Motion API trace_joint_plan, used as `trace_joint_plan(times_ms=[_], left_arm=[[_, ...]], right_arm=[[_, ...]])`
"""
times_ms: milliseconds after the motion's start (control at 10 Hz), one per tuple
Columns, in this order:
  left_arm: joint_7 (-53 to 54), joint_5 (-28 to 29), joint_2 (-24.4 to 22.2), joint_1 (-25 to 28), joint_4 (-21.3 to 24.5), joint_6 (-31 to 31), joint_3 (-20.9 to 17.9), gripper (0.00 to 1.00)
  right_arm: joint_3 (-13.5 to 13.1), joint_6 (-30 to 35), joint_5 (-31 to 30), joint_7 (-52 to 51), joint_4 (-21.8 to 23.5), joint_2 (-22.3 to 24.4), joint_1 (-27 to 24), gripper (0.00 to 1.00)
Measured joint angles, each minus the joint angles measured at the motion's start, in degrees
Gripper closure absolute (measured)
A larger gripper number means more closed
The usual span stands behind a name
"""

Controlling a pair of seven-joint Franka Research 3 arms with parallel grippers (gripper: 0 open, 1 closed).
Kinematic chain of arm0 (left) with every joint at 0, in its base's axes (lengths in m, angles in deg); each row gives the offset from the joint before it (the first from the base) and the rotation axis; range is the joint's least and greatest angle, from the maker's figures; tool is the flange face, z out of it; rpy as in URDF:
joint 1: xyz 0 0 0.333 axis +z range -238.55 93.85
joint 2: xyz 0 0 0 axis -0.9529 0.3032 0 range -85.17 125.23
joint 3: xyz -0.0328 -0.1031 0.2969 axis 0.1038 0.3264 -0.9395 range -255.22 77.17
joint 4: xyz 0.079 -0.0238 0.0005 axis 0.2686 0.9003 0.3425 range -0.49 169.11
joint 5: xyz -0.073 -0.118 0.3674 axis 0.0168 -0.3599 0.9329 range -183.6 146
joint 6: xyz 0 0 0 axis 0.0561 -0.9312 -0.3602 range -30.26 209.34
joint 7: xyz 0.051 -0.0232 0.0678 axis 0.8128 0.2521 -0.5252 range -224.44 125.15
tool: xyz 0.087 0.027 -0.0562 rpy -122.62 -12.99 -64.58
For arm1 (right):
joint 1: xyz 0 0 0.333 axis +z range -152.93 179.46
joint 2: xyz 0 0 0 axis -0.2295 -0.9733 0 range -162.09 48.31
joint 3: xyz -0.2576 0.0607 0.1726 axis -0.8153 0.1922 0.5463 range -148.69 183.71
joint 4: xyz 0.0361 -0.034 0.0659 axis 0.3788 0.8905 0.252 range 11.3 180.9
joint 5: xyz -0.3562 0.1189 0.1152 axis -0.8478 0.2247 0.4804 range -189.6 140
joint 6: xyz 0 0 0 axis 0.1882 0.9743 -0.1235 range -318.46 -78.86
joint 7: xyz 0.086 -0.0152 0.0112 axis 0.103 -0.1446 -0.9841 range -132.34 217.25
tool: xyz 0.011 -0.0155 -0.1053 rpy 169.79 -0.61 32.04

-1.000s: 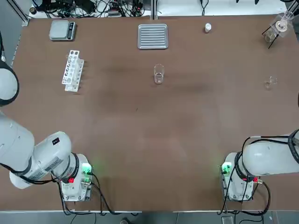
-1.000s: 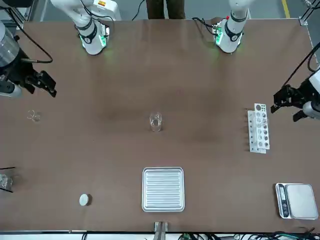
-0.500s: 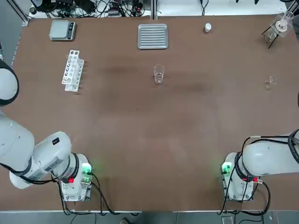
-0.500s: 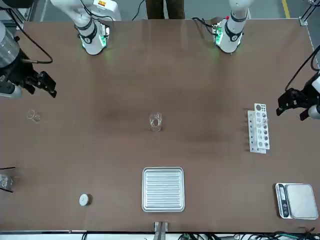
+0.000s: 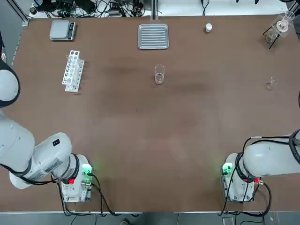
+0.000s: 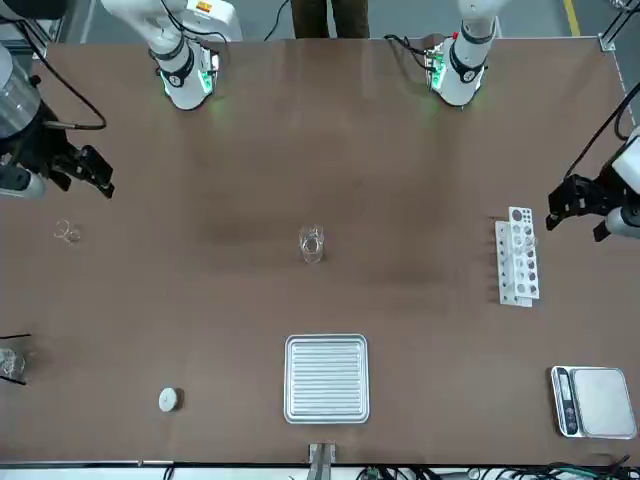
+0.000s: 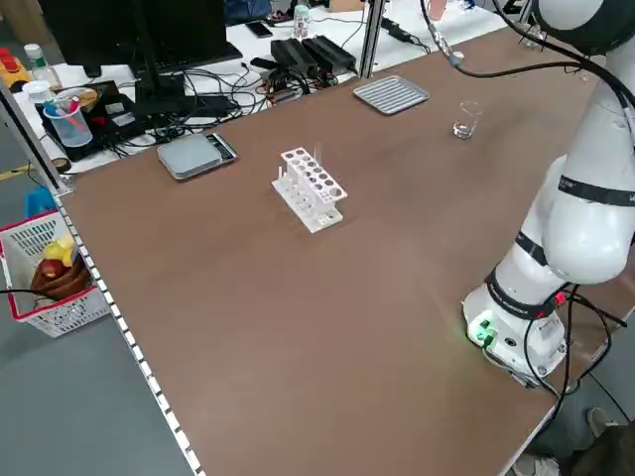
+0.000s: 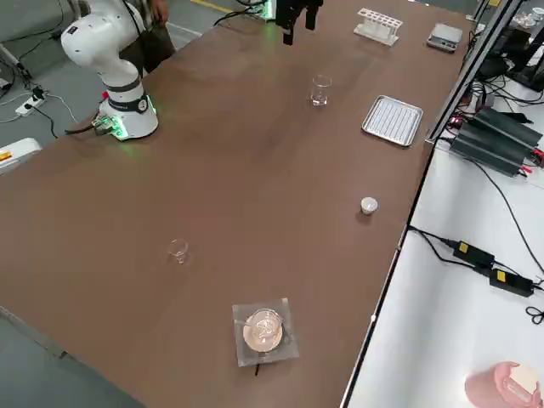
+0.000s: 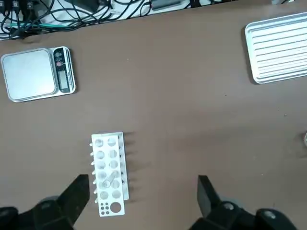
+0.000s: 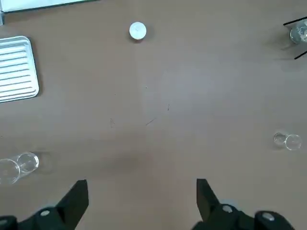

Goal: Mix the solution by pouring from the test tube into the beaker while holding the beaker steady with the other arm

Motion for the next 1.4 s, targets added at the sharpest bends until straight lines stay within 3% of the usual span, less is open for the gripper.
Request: trace_joint_plan(times_ms=[200, 500, 800, 1000, 1200, 1400], left_arm=[[0.0, 0.0, 0.0, -3.4, -0.1, 0.0, -2.6, 0.01], [0.0, 0.0, -0.1, -13.9, -0.3, -0.4, -14.1, 0.01], [-1.1, 0.0, -0.9, -19.8, -0.4, -1.3, -20.1, 0.01], [-2.5, 0.0, -1.8, -26.4, -0.4, -2.1, -26.0, 0.01], [-2.6, 0.0, -1.9, -29.9, -0.3, -2.4, -29.7, 0.01], [-2.4, 0.0, -1.8, -30.2, -0.2, -2.4, -30.6, 0.01]], right_arm=[[0.0, -0.1, 0.0, 0.0, 0.0, -0.2, 0.1, 0.00], [0.1, -0.1, 0.0, 0.0, 0.2, -0.3, 0.2, 0.00], [0.1, -0.4, 0.4, 0.0, 0.6, -0.5, 0.5, 0.00], [0.0, -0.7, 0.8, 0.0, 0.6, -0.8, 0.5, 0.00], [0.0, -0.7, 0.8, 0.0, 0.7, -0.9, 0.5, 0.00], [0.0, -0.7, 0.8, 0.0, 0.7, -0.9, 0.5, 0.00]])
